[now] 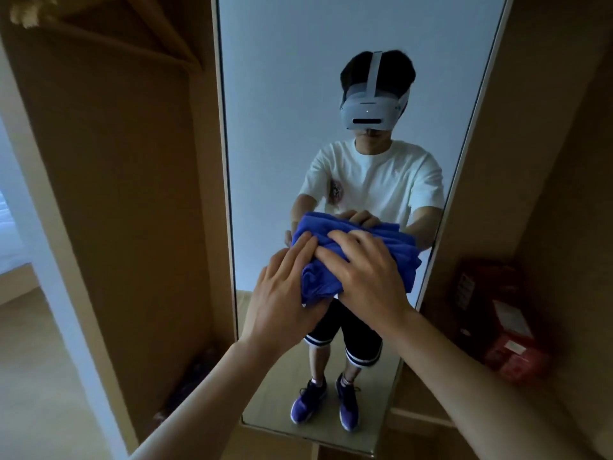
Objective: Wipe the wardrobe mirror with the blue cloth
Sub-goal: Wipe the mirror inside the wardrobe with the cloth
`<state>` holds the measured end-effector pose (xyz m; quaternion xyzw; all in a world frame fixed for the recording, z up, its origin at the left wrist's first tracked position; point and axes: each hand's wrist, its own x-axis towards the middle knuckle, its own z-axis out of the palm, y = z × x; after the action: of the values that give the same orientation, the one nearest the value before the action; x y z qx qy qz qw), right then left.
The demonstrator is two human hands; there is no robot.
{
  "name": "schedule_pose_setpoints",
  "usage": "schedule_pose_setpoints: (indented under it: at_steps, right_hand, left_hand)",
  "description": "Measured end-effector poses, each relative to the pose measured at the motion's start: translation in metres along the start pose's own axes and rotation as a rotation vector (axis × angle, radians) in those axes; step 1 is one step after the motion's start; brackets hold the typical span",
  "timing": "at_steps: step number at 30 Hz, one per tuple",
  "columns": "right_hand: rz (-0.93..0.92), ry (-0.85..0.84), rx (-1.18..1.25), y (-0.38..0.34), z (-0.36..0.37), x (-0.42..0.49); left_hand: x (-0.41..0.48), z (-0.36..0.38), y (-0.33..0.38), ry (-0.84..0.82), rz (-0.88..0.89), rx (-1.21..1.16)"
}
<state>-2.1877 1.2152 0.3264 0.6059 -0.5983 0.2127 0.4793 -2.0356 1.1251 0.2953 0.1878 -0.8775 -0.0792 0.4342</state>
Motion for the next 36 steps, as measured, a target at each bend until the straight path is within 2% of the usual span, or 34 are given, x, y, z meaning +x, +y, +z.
schedule_pose_setpoints:
  at_steps: [8, 25, 36]
  right_hand:
    - [0.017, -0.138, -0.006, -0.031, 0.027, -0.051]
    - [0.089, -0.166, 0.021, -0.074, 0.079, -0.134]
    - [0.118, -0.255, 0.073, -0.115, 0.118, -0.221]
  left_hand:
    - [-0.052, 0.027, -0.025, -0.101, -0.027, -0.023]
    - [-0.128, 0.088, -0.067, -0.213, -0.065, -0.127]
    - [-0.208, 0.140, -0.093, -0.327, -0.102, -0.133]
